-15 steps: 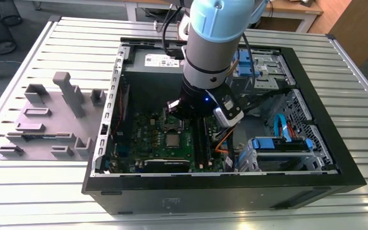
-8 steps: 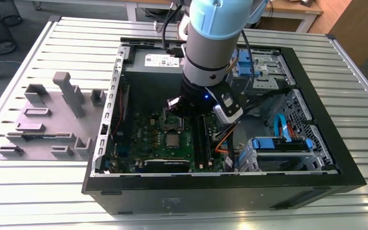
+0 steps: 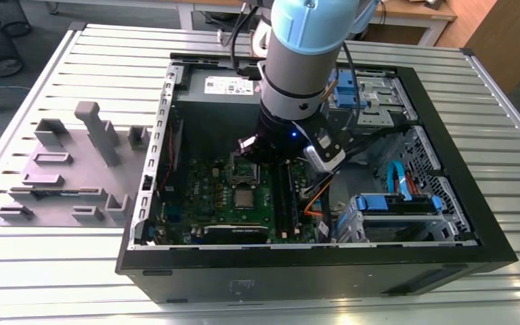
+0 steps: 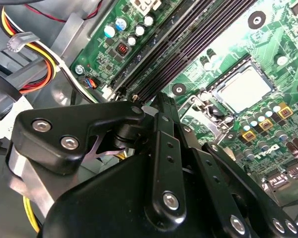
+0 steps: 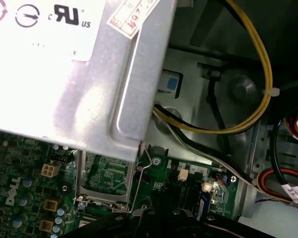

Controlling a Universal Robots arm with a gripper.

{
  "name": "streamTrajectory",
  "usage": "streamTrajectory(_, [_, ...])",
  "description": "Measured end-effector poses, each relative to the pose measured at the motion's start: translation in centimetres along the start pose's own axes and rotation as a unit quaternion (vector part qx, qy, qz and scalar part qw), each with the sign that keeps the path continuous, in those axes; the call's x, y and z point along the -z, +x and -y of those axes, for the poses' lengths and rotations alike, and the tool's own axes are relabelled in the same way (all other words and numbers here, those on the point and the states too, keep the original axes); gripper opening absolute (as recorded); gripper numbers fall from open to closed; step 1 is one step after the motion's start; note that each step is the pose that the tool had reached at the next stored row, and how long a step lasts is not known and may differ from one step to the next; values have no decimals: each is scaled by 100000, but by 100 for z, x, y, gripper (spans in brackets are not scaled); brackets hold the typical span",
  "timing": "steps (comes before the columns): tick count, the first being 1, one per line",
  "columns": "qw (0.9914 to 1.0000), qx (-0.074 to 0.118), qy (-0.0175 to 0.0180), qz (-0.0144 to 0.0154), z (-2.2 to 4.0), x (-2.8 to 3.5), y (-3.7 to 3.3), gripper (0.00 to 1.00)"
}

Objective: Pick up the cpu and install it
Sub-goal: 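Install the first cpu locking lever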

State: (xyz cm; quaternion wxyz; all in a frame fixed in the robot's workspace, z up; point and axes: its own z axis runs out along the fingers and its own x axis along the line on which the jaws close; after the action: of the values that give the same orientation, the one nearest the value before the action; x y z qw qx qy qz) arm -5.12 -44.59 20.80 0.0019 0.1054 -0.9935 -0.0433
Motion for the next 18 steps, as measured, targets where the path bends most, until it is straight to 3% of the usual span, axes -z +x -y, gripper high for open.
streamTrajectory(8, [100000, 168, 9, -23, 0, -1, 0, 11])
streamTrajectory(12, [99950, 3145, -6, -281, 0, -4, 0, 11])
streamTrajectory(18, [99766, 6813, -24, -595, 0, -7, 0, 11])
